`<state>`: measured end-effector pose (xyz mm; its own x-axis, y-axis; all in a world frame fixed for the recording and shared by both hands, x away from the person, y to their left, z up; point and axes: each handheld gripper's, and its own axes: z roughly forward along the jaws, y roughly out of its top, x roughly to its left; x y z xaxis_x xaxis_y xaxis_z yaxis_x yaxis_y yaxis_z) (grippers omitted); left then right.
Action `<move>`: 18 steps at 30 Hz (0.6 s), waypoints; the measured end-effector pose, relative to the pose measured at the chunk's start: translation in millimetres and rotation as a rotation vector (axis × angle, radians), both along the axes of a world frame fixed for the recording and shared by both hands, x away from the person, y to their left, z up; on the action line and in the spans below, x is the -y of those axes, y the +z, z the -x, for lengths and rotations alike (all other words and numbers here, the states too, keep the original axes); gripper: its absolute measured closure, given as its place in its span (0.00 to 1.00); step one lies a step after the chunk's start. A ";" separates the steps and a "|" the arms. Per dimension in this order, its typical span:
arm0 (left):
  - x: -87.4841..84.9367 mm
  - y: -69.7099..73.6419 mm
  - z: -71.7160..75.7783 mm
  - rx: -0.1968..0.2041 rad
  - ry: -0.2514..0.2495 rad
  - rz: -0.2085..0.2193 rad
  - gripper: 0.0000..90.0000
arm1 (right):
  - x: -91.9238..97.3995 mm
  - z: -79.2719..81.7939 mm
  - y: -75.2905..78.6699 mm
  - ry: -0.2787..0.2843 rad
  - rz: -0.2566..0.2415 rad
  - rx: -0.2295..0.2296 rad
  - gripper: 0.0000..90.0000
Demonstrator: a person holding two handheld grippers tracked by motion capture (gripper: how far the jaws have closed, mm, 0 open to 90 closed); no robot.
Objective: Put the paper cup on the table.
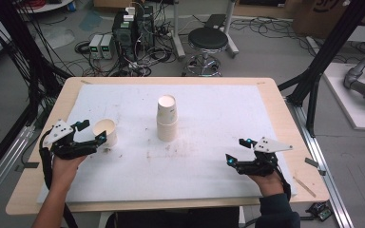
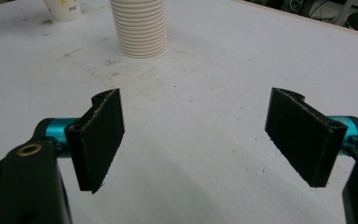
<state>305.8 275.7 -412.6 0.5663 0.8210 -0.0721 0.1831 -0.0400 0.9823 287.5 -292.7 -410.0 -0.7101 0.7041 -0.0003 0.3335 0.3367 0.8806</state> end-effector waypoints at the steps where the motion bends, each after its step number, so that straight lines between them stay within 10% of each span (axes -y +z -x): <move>1: 0.0 0.0 0.0 0.000 0.000 0.000 0.19 | 0.3 -0.3 0.2 -0.002 -0.002 0.002 0.22; 6: 28.9 7.9 0.9 0.061 -0.173 0.119 0.19 | 3.0 -0.3 0.8 -0.013 -0.007 0.001 0.22; 18: 68.2 -3.5 1.1 0.042 -0.301 0.081 0.18 | 6.8 4.3 6.7 -0.023 -0.003 0.046 0.22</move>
<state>304.7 207.6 -416.1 0.7871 0.6083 -0.1016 0.1342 -0.0081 0.9909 283.2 -299.5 -403.3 -0.6932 0.7201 -0.0304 0.3005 0.3270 0.8960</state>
